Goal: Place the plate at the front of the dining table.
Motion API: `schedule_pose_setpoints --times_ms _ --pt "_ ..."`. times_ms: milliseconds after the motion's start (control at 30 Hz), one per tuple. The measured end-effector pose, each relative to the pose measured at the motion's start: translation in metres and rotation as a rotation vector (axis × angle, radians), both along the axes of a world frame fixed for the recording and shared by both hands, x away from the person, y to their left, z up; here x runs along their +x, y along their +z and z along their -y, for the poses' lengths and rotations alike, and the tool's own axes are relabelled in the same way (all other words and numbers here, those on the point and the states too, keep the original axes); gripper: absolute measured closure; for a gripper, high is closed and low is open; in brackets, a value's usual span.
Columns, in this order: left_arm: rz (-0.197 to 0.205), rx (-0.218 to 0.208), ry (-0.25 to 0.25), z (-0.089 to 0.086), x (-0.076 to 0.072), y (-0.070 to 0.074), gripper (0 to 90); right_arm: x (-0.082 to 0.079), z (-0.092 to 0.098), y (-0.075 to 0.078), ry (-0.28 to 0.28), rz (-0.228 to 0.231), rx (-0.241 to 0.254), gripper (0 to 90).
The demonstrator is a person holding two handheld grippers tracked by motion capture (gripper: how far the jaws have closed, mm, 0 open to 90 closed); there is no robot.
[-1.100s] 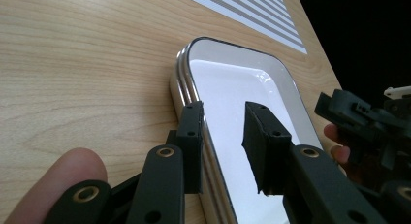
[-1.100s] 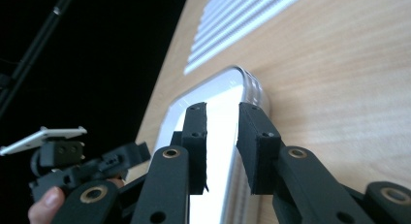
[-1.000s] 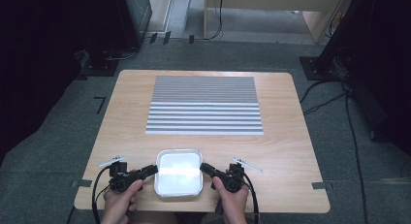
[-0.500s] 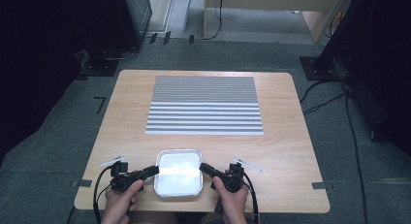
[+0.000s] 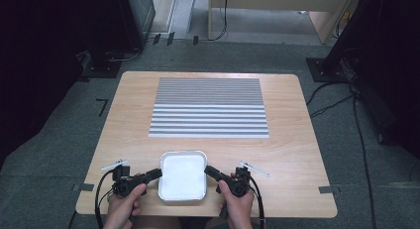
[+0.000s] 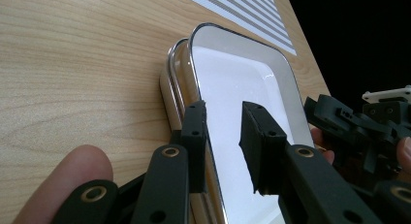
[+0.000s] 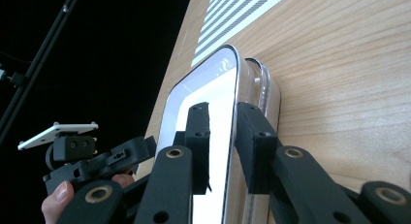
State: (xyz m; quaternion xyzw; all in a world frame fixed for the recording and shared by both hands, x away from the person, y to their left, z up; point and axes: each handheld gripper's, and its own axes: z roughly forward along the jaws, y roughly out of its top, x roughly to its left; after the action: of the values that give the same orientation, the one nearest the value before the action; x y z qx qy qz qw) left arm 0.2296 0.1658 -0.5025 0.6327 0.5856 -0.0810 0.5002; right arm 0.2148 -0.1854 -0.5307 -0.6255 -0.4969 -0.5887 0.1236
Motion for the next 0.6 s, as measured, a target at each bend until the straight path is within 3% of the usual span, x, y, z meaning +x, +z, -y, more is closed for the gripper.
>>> schedule_pose_setpoints --times_ms 200,300,333,367,400,567,600 --pt "0.013 0.009 0.007 0.002 -0.001 0.002 74.4 -0.001 -0.002 0.003 -0.002 0.017 -0.012 77.2" --pt "0.021 0.026 0.017 0.002 -0.002 0.002 76.3 -0.001 -0.005 0.005 -0.003 0.031 -0.043 78.1" --pt "0.027 0.044 0.023 0.004 -0.002 0.003 77.0 -0.002 -0.007 0.005 -0.01 0.046 -0.076 79.0" --pt "0.035 0.066 0.03 0.006 -0.003 0.003 77.0 -0.002 -0.007 0.005 -0.01 0.046 -0.076 79.0" --pt "0.04 0.083 0.034 0.009 -0.004 0.003 78.0 -0.002 -0.01 0.005 -0.016 0.059 -0.118 80.1" --pt "0.074 0.143 0.033 0.025 -0.009 0.002 77.9 -0.006 -0.024 0.003 -0.012 0.084 -0.187 79.5" --pt "0.095 0.193 0.059 0.028 -0.011 0.003 79.1 -0.007 -0.026 0.004 -0.024 0.095 -0.205 79.7"
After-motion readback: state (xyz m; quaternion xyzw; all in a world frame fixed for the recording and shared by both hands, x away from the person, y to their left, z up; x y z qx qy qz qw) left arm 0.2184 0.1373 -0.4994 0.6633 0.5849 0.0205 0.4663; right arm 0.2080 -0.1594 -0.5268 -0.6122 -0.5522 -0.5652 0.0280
